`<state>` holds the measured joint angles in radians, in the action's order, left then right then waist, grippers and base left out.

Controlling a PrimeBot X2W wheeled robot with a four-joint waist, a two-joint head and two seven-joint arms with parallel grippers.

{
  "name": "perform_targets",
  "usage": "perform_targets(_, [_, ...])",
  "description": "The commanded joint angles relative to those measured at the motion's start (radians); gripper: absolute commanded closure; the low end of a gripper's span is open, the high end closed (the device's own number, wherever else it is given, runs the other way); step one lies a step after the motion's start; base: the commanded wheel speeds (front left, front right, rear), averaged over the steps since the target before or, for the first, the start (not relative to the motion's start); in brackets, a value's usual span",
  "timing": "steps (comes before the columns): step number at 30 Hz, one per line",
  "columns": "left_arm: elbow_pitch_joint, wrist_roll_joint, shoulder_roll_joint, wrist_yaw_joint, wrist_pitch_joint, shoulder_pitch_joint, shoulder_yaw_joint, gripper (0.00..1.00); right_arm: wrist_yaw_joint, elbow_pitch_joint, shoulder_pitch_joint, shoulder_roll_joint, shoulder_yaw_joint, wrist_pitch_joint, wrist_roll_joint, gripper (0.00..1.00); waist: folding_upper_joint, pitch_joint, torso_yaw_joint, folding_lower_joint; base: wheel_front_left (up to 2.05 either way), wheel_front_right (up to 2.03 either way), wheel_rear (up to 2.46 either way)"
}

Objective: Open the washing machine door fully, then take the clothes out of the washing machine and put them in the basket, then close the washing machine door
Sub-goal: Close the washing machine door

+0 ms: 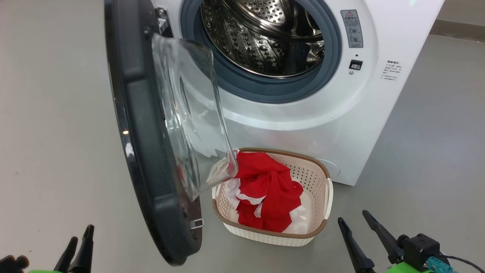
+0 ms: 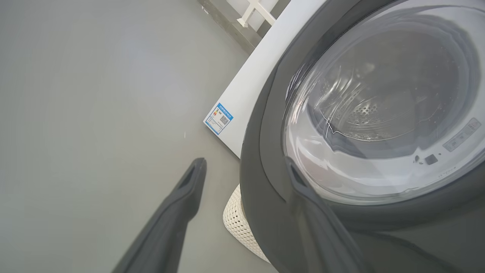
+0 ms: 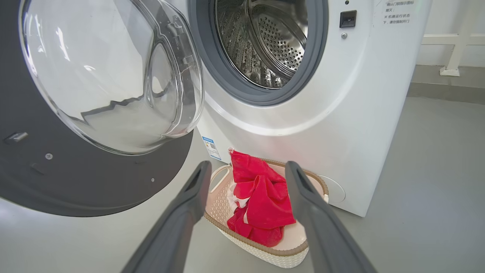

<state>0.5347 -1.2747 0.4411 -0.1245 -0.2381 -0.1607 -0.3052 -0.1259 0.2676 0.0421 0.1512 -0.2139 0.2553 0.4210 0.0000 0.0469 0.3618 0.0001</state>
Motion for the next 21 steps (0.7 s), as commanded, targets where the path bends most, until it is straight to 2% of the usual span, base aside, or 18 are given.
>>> perform_targets(1, [-0.008, 0.013, 0.031, -0.006, -0.013, -0.02, 0.034, 0.0, -0.005, -0.023, 0.0, 0.006, -0.018, 0.006, -0.004, 0.0, 0.0, 0.001, -0.001, -0.0001, 0.0, 0.0, 0.0])
perform_targets(5, [0.017, 0.086, 0.012, -0.006, -0.022, -0.031, 0.052, 0.0, -0.005, -0.025, 0.0, 0.007, -0.012, 0.006, -0.005, 0.0, 0.0, 0.005, -0.002, -0.0001, 0.0, 0.0, 0.0])
perform_targets(7, [0.016, 0.155, -0.008, -0.006, -0.023, -0.036, 0.099, 0.0, -0.005, -0.026, -0.001, 0.007, -0.01, 0.006, -0.005, 0.0, 0.0, 0.007, -0.003, -0.0001, 0.0, 0.0, 0.0])
perform_targets(14, [-0.041, 0.479, -0.117, -0.005, -0.023, 0.003, 0.299, 0.0, -0.005, -0.027, -0.003, 0.008, -0.002, 0.006, -0.006, 0.0, 0.0, 0.01, -0.008, -0.0001, 0.0, 0.0, 0.0])
perform_targets(21, [-0.126, 0.756, -0.223, -0.004, -0.024, 0.052, 0.414, 0.0, -0.005, -0.028, -0.005, 0.008, 0.007, 0.006, -0.007, 0.0, 0.0, 0.015, -0.01, -0.0001, 0.0, 0.0, 0.0])
